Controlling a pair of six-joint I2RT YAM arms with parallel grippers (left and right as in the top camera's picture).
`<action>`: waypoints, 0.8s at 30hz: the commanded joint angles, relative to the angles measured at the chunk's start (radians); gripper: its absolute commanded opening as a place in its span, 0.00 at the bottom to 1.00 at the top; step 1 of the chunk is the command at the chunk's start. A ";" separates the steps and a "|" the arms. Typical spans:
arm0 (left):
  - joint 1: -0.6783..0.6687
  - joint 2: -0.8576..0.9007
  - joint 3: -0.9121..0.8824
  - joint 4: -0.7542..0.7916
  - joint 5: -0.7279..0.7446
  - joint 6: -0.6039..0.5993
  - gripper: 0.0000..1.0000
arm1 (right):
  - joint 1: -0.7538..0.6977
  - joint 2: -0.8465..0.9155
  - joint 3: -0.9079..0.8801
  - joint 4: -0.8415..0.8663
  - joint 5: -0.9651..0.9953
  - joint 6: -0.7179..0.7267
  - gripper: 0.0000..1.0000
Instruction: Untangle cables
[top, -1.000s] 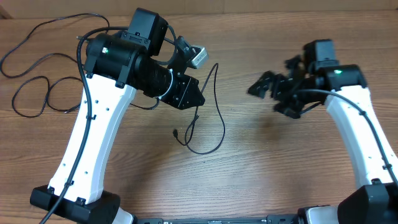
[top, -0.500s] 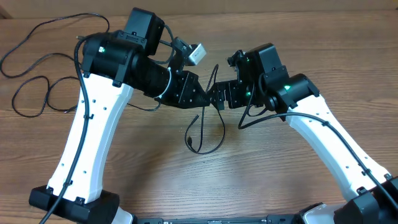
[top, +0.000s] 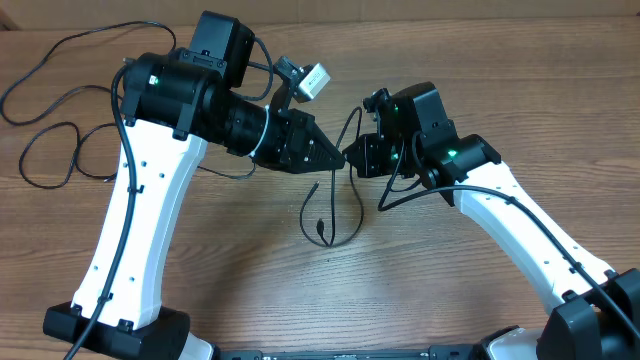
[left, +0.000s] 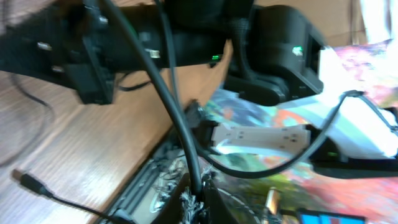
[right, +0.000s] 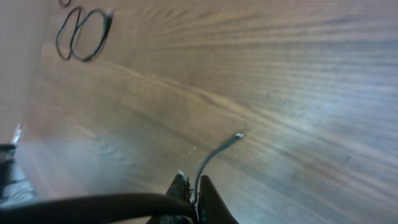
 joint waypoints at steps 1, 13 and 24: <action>0.005 -0.032 0.014 -0.010 -0.249 0.016 0.04 | 0.004 -0.005 0.012 -0.045 -0.062 0.028 0.04; 0.003 -0.032 0.014 -0.089 -0.587 -0.013 0.61 | 0.004 -0.189 0.176 -0.176 -0.099 0.029 0.04; 0.006 -0.032 0.015 -0.006 -0.474 0.056 0.61 | 0.005 -0.281 0.190 -0.224 -0.153 -0.036 0.04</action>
